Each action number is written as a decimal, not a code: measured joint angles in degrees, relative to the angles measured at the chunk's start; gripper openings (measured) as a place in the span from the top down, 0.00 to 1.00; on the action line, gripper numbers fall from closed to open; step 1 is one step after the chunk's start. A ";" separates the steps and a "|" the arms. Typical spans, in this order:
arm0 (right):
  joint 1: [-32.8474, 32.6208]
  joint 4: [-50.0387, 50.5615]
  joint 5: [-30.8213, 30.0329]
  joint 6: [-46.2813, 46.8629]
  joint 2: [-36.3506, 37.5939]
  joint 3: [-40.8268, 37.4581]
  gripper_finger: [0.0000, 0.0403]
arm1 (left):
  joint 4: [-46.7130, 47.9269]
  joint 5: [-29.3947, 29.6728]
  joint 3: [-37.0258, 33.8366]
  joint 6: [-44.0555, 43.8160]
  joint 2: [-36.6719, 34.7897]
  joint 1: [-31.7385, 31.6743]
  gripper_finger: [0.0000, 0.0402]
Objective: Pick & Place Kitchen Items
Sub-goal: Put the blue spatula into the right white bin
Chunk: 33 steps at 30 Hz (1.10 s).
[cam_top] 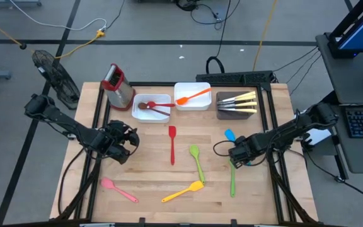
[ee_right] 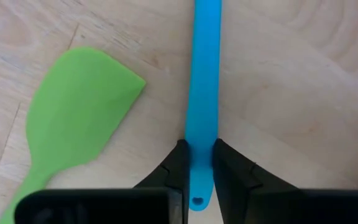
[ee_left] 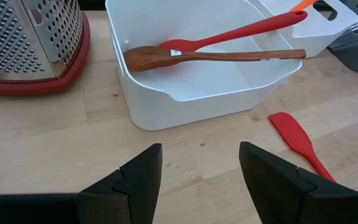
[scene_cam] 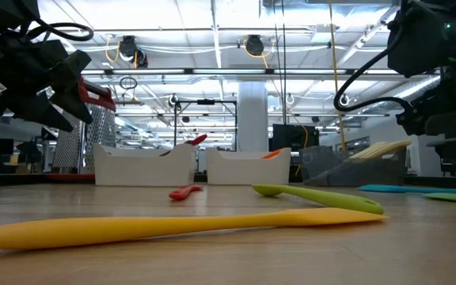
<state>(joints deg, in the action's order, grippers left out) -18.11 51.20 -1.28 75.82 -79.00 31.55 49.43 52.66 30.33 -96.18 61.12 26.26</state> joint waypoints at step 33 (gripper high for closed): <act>0.13 -2.03 -0.71 1.57 10.09 0.07 0.91 | -0.04 -0.02 0.00 -0.07 -0.02 0.02 0.46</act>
<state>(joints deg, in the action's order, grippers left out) -17.98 49.17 -1.98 77.38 -68.90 31.62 49.39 52.64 30.33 -96.25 61.10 26.28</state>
